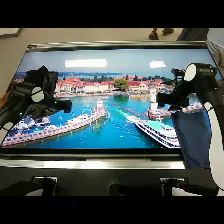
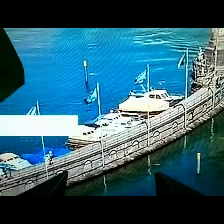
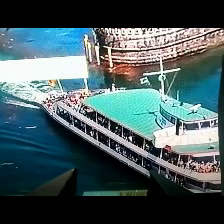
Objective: Fold the shirts.
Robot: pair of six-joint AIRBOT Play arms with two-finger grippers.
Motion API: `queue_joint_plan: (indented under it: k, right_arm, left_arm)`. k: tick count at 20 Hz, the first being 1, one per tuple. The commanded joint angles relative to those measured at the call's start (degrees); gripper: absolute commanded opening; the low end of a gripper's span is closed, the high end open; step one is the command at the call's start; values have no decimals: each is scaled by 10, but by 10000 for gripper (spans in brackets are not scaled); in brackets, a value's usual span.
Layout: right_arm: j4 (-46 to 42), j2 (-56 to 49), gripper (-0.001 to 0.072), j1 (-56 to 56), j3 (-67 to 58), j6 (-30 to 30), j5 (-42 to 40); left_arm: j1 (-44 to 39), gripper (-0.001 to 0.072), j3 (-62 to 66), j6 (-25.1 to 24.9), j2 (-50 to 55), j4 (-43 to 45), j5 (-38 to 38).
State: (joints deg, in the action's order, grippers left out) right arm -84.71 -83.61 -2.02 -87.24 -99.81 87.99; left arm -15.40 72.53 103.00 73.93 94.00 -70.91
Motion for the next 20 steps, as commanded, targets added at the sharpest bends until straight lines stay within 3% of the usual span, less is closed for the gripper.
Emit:
queue_joint_plan:
  k: [1, 15, 20]
  right_arm:
    - [0, 0, 557, 0, 0, 0, 0]
    - [1, 0, 557, 0, 0, -7, -2]
    - [0, -1, 557, 0, 0, -16, -59]
  left_arm:
    - [0, 639, 0, 0, 0, 0, 0]
    - [0, 639, 0, 0, 0, 0, 0]
    - [0, 639, 0, 12, 1, -20, 35]
